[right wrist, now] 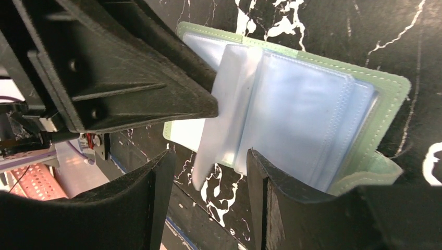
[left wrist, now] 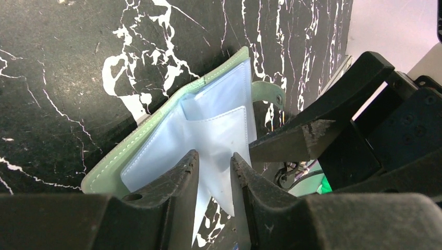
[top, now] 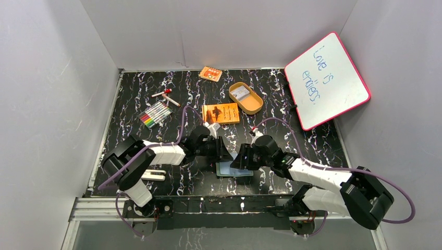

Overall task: Put the credit cards into the card holder
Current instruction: Open the card holder at the center of the board.

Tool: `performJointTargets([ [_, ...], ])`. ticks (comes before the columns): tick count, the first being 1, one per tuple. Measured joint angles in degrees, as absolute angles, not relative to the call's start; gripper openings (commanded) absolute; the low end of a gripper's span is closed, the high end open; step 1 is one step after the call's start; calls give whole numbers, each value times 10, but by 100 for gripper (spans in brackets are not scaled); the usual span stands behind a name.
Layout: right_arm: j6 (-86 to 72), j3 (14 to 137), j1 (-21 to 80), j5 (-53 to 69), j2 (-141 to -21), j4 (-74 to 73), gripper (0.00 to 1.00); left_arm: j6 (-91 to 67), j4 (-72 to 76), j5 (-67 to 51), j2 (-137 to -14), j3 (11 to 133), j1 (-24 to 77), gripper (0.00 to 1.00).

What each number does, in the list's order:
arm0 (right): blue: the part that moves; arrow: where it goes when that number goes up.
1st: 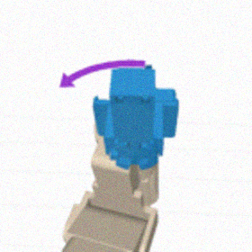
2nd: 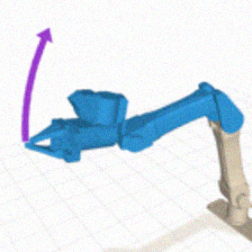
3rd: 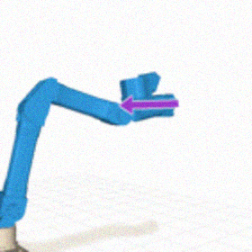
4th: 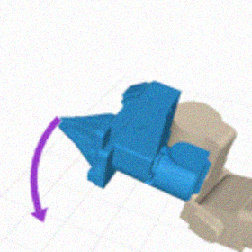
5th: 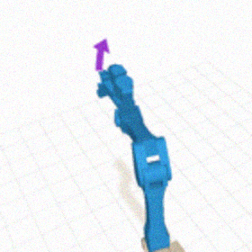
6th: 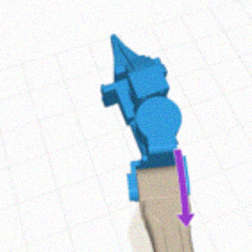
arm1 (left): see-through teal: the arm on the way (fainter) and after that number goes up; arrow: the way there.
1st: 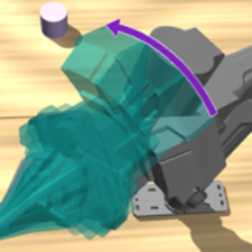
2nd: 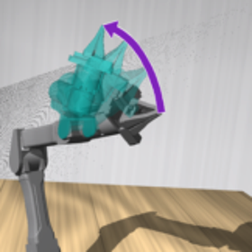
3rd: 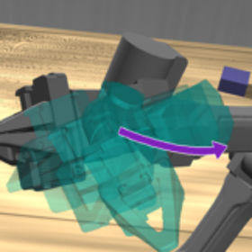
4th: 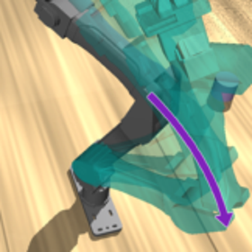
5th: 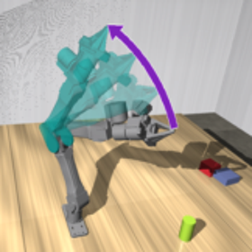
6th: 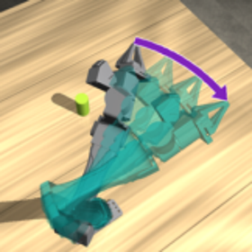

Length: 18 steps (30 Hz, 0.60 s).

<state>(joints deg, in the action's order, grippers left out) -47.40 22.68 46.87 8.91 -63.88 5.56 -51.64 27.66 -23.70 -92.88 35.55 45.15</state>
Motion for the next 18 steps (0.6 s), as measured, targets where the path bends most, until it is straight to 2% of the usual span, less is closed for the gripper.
performJointTargets([
  [4, -476, 227, 469, 108, -657, 66, 57, -522, 283, -245, -945, 361, 451, 26],
  [9, -480, 227, 469, 112, -683, 64, 40, -527, 287, -250, -952, 363, 451, 26],
  [12, -482, 233, 469, 97, -683, 47, 33, -527, 287, -250, -952, 363, 451, 26],
  [18, -483, 239, 469, 37, -657, -22, 30, -520, 270, -229, -939, 359, 451, 31],
])
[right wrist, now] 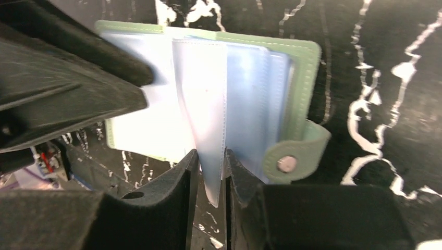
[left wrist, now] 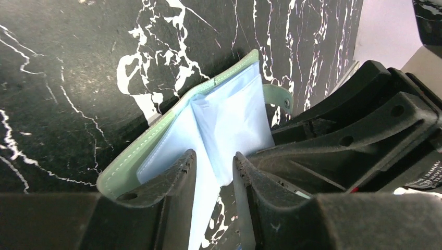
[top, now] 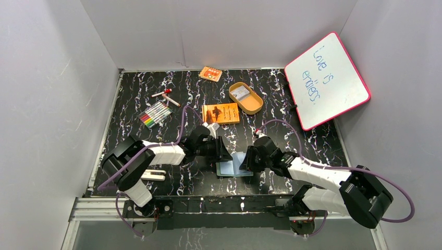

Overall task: Put the credit cards into the card holder
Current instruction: Open the card holder at the center of the board.

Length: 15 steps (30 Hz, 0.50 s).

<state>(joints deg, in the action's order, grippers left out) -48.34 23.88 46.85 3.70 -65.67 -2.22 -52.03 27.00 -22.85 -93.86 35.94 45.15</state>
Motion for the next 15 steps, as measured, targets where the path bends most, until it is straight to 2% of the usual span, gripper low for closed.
performJointTargets([
  [15, -498, 238, 469, -46, -613, -110, 38, -505, 250, -199, -927, 342, 451, 30],
])
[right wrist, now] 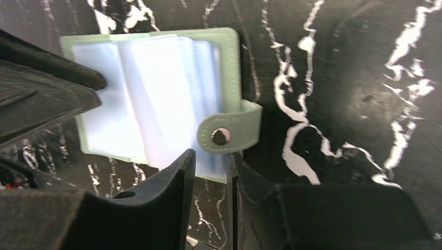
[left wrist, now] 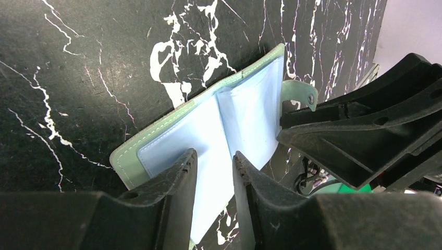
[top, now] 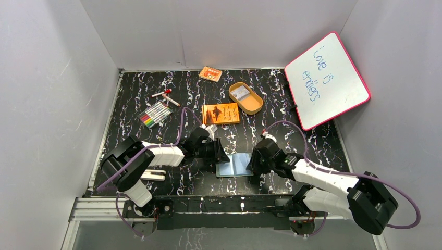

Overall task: Put the credit cards into the card holder
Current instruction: Open the card holder at the center of the board.

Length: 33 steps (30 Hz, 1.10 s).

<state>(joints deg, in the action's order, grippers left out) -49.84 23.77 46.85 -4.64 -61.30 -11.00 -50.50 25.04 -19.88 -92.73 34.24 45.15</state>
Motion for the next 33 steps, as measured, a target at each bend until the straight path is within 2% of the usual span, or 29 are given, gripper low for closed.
performJointTargets([
  [8, -490, 247, 469, -81, -550, -216, 44, -502, 251, -199, -927, 342, 451, 30],
  [14, -431, 328, 473, -37, -503, -225, 48, -500, 250, -198, -925, 342, 451, 31],
  [22, -385, 409, 572, 13, -625, -117, 45, -500, 250, -191, -925, 342, 451, 31],
  [27, -402, 371, 578, 3, -693, -44, 42, -501, 245, -183, -922, 342, 451, 31],
  [33, -424, 324, 576, -36, -716, -7, 41, -502, 234, -169, -910, 337, 451, 31],
])
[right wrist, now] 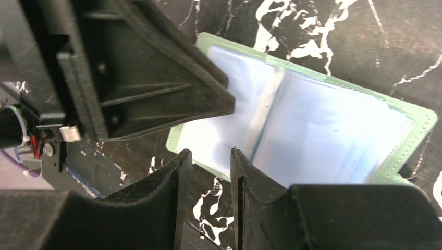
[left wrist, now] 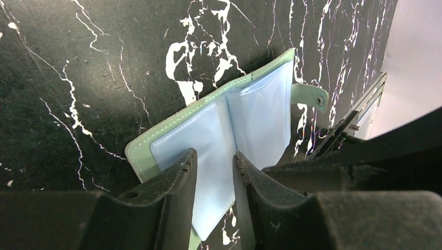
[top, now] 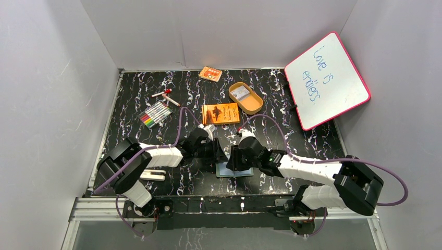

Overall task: Put the credit cards into the card holder
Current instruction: Open the card holder at the center of the board.

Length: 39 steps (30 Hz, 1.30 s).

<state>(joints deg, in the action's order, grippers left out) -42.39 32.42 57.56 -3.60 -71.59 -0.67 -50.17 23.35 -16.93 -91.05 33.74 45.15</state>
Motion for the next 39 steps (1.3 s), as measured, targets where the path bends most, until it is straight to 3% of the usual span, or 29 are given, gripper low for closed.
performJointTargets([
  [8, -449, 293, 550, -68, -729, 9, 40, -506, 236, -166, -908, 333, 451, 31],
  [17, -475, 273, 543, -75, -730, 26, 40, -510, 216, -159, -872, 320, 451, 44],
  [24, -481, 266, 543, -80, -723, 29, 40, -509, 184, -143, -829, 316, 451, 44],
  [39, -463, 300, 543, -119, -651, -122, 51, -486, 119, -112, -727, 327, 451, 47],
])
